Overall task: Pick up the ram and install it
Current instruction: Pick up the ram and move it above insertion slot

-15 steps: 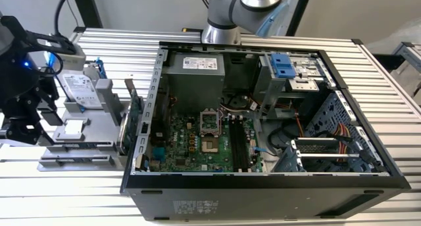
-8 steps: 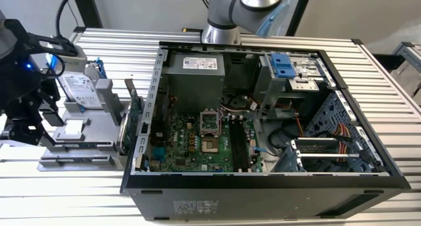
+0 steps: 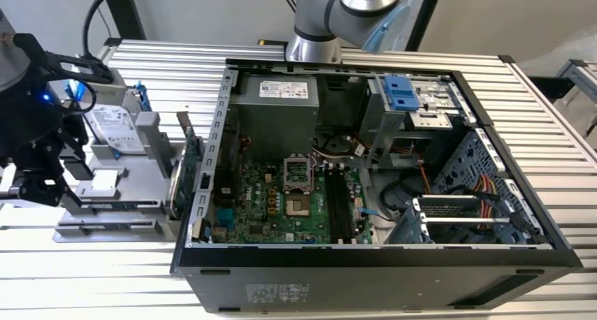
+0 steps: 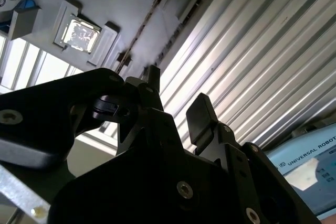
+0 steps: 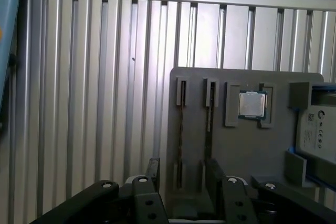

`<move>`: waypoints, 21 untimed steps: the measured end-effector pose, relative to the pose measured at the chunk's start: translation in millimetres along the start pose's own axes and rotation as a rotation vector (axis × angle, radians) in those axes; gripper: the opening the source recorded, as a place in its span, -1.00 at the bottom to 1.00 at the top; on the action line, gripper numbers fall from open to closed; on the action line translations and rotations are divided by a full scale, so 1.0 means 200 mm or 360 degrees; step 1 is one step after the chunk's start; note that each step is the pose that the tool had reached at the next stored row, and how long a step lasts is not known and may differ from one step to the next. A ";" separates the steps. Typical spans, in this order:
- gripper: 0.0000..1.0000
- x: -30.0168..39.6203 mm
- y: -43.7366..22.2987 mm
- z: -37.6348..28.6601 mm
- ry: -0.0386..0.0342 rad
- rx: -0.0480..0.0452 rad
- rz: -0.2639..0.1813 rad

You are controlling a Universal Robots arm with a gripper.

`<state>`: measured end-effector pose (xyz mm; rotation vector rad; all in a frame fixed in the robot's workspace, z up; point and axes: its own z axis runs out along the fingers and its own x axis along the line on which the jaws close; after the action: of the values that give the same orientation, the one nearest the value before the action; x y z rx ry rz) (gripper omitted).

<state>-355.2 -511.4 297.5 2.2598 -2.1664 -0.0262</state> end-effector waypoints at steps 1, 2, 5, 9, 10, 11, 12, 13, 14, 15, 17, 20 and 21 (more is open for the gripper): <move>1.00 -0.001 0.000 0.004 0.0000 0.0000 0.0000; 1.00 -0.003 0.000 0.008 0.0000 0.0000 0.0000; 1.00 -0.008 -0.001 0.019 0.0000 0.0000 0.0000; 1.00 -0.014 -0.001 0.034 0.0000 0.0001 0.0000; 1.00 -0.015 -0.001 0.038 0.0000 0.0001 0.0000; 1.00 -0.017 -0.002 0.042 0.0000 0.0001 0.0000; 1.00 -0.019 -0.002 0.046 0.0000 0.0001 0.0000; 1.00 -0.020 -0.002 0.049 0.0000 0.0001 0.0000; 1.00 -0.021 -0.002 0.053 0.0000 0.0001 0.0000; 1.00 -0.022 -0.002 0.056 0.0000 0.0001 0.0000; 1.00 -0.023 -0.002 0.063 0.0001 0.0001 0.0000; 1.00 -0.023 -0.002 0.070 0.0001 0.0000 0.0000; 1.00 -0.023 -0.002 0.073 0.0001 0.0000 0.0000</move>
<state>-355.3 -506.8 283.0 2.2597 -2.1662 -0.0252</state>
